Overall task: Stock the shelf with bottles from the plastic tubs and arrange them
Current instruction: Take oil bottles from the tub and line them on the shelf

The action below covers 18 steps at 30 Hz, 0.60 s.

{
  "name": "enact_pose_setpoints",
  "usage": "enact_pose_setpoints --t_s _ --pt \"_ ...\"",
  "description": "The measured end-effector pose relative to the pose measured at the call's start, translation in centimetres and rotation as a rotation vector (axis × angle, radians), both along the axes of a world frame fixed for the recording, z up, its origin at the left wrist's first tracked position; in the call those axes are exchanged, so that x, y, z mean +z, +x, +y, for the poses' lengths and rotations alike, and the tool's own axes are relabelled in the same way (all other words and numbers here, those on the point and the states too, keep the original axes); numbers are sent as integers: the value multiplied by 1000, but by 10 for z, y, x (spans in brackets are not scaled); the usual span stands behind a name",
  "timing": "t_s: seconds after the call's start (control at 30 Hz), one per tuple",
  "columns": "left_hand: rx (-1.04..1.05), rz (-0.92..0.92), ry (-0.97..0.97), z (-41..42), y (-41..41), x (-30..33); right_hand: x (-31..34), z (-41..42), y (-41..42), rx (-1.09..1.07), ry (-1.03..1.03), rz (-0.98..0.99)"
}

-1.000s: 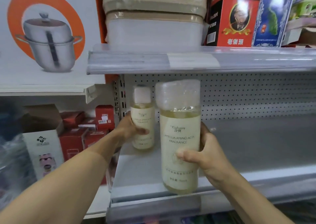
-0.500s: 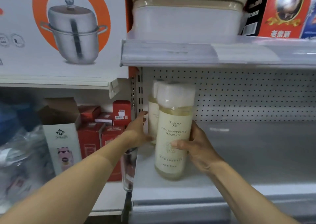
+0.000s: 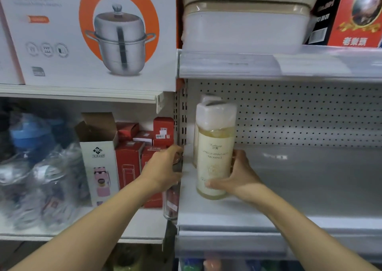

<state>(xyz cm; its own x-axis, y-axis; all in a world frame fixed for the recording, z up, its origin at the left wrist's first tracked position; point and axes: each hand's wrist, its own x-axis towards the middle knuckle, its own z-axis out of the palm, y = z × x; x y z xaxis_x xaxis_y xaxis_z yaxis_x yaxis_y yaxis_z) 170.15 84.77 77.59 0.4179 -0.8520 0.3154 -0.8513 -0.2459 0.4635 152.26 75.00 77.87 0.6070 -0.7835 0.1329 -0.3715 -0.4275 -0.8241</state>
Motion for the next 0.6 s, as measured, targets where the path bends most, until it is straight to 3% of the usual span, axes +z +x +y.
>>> enact_pose_setpoints --t_s 0.13,0.6 --pt "15 -15 35 4 1 -2 -5 4 3 -67 -87 119" --pt "-8 -57 50 -4 9 -11 -15 -33 35 -48 -103 -35"
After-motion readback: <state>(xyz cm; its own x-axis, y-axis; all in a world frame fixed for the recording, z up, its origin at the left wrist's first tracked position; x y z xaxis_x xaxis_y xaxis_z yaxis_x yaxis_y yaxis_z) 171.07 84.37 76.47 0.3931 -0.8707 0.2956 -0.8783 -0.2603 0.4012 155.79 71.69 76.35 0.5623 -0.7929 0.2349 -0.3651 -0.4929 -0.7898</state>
